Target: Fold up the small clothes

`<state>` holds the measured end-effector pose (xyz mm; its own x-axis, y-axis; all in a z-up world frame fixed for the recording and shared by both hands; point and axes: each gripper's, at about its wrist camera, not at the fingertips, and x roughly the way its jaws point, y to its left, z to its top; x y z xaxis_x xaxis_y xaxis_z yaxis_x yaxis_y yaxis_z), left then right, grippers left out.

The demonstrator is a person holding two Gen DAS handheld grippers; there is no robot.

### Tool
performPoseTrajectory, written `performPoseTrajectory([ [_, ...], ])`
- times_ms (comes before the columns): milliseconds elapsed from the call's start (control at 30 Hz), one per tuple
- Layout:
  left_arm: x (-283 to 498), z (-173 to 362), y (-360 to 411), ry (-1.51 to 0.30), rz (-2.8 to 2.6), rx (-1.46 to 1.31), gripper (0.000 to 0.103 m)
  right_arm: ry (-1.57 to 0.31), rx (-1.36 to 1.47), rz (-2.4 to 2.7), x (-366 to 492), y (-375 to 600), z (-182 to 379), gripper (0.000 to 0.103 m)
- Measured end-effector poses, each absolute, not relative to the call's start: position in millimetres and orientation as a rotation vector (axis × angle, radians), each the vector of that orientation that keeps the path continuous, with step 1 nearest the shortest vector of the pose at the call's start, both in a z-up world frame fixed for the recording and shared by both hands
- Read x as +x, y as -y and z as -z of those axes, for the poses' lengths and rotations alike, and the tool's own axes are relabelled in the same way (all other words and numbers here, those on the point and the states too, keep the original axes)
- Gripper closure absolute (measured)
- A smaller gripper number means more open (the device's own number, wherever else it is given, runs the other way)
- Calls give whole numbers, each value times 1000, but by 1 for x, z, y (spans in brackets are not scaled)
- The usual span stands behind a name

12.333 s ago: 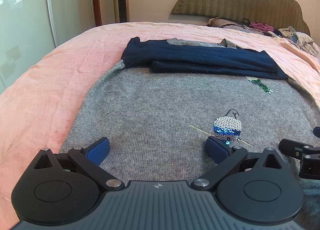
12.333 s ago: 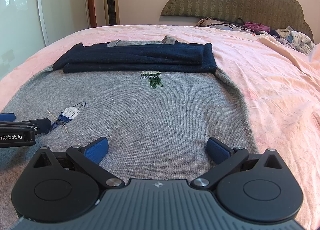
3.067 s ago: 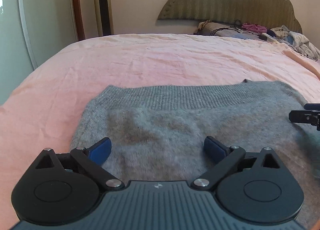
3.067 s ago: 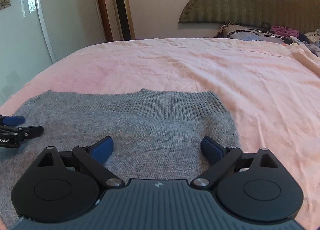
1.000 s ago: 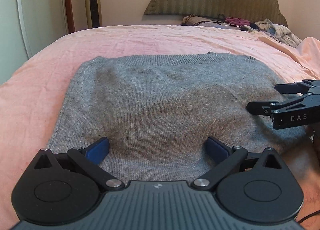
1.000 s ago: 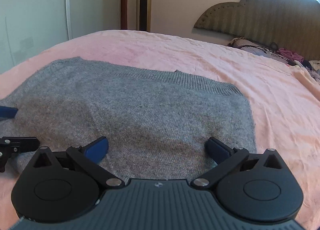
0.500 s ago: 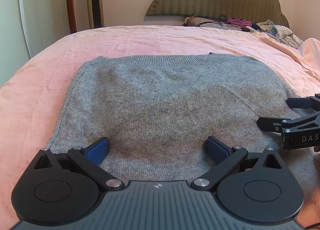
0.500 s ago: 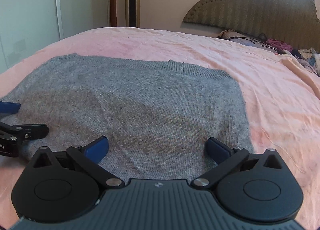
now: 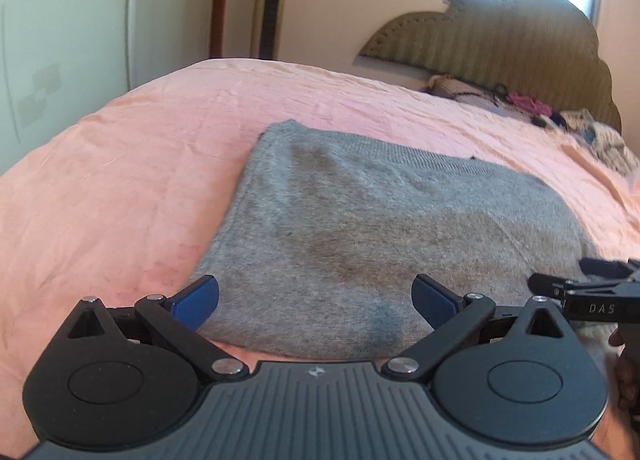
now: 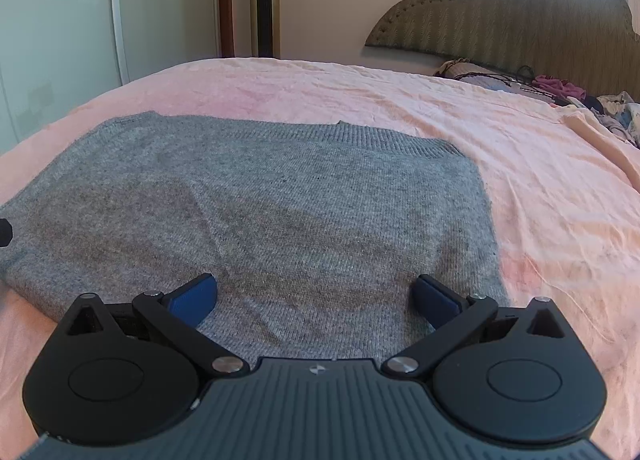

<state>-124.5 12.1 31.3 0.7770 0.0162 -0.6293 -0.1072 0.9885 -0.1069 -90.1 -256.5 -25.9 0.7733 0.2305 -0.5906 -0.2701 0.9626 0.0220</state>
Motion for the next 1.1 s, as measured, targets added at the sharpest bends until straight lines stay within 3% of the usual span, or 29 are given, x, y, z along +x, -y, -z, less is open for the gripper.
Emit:
performPoseTrajectory([
  [67,-112,-18,-5,-778,-54,-66,0,-639,-70,-270,-92,256,25,0],
  [133,-117,-14,-2,-750,-47,14,0,-654,-85,-292,-98,260,25,0],
  [300,-132,-31,-29,-713,-62,-96,0,-692,-46,-319,-118,288,13,0],
  [400,-140,-36,-61,-719,-120,-290,0,-701,97,-271,-130,323,3,0],
  [600,-154,-7,-108,-722,85,-1035,0,-800,488,-221,-142,383,12,0],
  [833,-130,-1,-106,-650,10,-1105,2,-787,841,-342,-104,372,30,2],
  [900,-125,-2,-107,-644,-35,-1058,14,-773,891,-322,-97,373,33,9],
  [933,-123,-3,-106,-650,-55,-1021,35,-770,917,-320,-96,377,35,19],
  [967,-119,-4,-104,-675,-83,-963,65,-773,941,-322,-95,379,39,38],
  [1000,-114,-2,-103,-707,-111,-915,79,-790,965,-330,-93,384,44,51],
  [1033,-112,0,-103,-717,-127,-893,94,-810,985,-329,-92,387,52,79],
  [1067,-111,1,-106,-713,-126,-887,97,-822,1003,-324,-91,389,59,88],
  [1100,-110,0,-106,-713,-131,-867,97,-820,1026,-330,-91,392,66,89],
])
